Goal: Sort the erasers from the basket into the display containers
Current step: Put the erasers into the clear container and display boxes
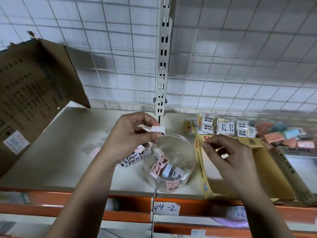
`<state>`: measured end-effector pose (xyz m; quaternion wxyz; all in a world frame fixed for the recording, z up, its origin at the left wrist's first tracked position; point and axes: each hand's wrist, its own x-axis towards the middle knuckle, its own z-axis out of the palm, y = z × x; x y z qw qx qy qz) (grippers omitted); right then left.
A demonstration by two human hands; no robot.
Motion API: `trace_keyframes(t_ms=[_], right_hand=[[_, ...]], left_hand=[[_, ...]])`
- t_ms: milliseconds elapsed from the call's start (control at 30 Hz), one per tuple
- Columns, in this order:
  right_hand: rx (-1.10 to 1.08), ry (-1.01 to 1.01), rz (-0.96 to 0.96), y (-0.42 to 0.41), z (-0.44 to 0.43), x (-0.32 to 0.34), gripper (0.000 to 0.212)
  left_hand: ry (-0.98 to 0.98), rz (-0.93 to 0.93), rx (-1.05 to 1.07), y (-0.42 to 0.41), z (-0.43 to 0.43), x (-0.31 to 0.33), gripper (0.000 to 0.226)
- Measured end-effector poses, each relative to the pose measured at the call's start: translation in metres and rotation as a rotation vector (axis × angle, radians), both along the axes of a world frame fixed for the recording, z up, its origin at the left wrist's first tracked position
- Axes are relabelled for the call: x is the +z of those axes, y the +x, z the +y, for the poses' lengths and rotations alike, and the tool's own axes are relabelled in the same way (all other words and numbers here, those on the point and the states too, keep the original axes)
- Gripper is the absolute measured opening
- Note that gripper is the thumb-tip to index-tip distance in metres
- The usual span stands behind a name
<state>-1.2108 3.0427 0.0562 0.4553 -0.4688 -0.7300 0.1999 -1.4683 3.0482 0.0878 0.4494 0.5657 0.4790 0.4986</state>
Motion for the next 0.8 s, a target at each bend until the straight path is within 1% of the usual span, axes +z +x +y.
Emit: trace_keyframes(t_ms=[167,233,400,533,700,767,800], right_hand=[[-0.036,-0.064,-0.047,0.001,0.004,-0.004,0.011],[-0.036,-0.101,-0.092,0.000,0.006,-0.007,0.010],[-0.059,-0.098,-0.107,-0.001,0.007,-0.007,0.009],[-0.056,-0.106,-0.133,-0.001,0.007,-0.007,0.011],[-0.060,-0.111,-0.140,-0.002,0.007,-0.007,0.011],[-0.060,-0.107,-0.136,-0.002,0.006,-0.006,0.011],[-0.059,-0.107,-0.131,-0.002,0.005,-0.005,0.010]], left_hand=[[0.030,-0.023,-0.021,-0.001,-0.004,0.000,0.031],[0.027,-0.038,-0.035,0.000,-0.006,0.001,0.029],[0.046,-0.030,-0.110,-0.002,-0.011,0.001,0.023],[0.175,0.154,-0.223,-0.001,-0.016,-0.001,0.028],[0.281,0.423,-0.200,0.005,-0.014,-0.006,0.023],[0.306,0.431,-0.182,0.003,-0.013,-0.007,0.021],[0.330,0.426,-0.139,0.000,-0.011,-0.008,0.019]])
